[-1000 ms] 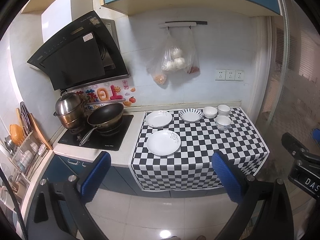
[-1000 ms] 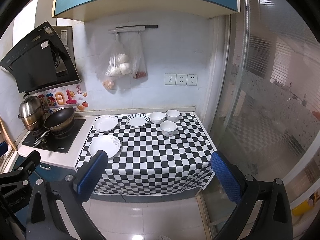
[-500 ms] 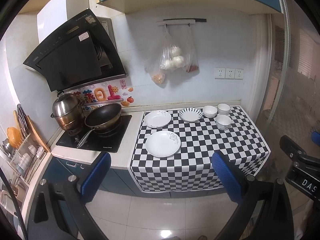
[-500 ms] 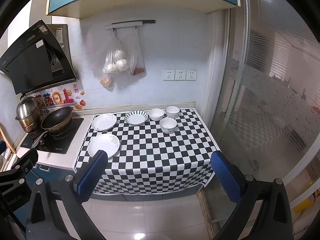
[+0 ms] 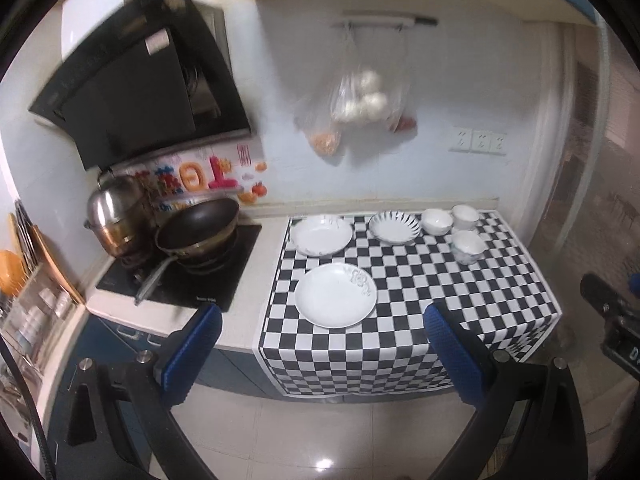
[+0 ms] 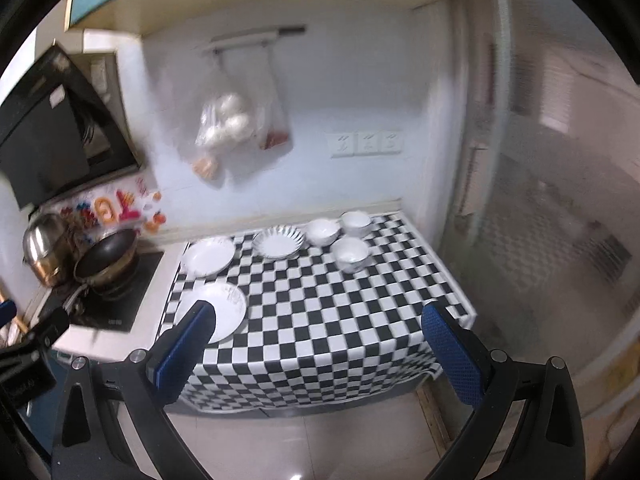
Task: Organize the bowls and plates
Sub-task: 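Reach both grippers to the pink-flower white plate and close on its rim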
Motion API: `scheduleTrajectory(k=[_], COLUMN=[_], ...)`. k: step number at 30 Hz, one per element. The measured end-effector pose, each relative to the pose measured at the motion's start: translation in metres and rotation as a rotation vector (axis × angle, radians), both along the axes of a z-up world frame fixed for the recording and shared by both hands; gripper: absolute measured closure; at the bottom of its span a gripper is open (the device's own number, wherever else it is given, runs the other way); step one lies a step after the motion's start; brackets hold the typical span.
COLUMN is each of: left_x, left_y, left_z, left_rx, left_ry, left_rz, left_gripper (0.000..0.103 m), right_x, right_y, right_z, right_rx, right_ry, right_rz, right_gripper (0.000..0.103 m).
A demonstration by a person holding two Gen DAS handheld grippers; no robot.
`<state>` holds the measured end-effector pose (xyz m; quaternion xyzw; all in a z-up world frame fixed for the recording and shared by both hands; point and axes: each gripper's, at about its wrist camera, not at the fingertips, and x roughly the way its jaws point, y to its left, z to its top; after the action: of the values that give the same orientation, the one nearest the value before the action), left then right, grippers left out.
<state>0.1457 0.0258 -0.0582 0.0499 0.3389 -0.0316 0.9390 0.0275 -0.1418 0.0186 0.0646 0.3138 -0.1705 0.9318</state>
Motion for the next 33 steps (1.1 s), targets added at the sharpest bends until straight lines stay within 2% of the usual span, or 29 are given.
scheduleTrajectory(k=[4, 10, 12, 17, 19, 24, 26, 29, 33], left_x=[0.056, 0.128, 0.157, 0.232, 0.26, 0.318, 0.335, 0.36, 0.383], left_y=[0.007, 0.016, 0.02, 0.031, 0.037, 0.052, 0.057, 0.064, 0.067], left_z=[-0.035, -0.085, -0.105, -0.161, -0.188, -0.263, -0.292, -0.326, -0.354], left_rx=[0.014, 0.017, -0.01, -0.05, -0.074, -0.151, -0.177, -0.204, -0.205], left_ry=[0.079, 0.181, 0.245, 0.387, 0.461, 0.668, 0.743, 0.822, 0.888], left_rz=[0.036, 0.079, 0.078, 0.132, 0.159, 0.182, 0.188, 0.193, 0.163], left_gripper=[0.0, 0.0, 0.0, 0.001, 0.002, 0.022, 0.033, 0.039, 0.04], right_x=[0.061, 0.164, 0.199, 0.304, 0.343, 0.431, 0.454, 0.483, 0.505], right_y=[-0.007, -0.016, -0.019, -0.031, -0.035, -0.036, -0.033, -0.026, -0.009], right_z=[-0.039, -0.103, -0.128, -0.208, -0.245, -0.336, -0.362, -0.396, -0.431], right_rx=[0.072, 0.113, 0.151, 0.238, 0.311, 0.389, 0.416, 0.472, 0.556], right_ry=[0.113, 0.234, 0.276, 0.431, 0.502, 0.655, 0.695, 0.765, 0.86], right_rz=[0.07, 0.12, 0.145, 0.214, 0.251, 0.319, 0.333, 0.346, 0.373], right_gripper=[0.0, 0.0, 0.0, 0.0, 0.0, 0.0, 0.002, 0.005, 0.013])
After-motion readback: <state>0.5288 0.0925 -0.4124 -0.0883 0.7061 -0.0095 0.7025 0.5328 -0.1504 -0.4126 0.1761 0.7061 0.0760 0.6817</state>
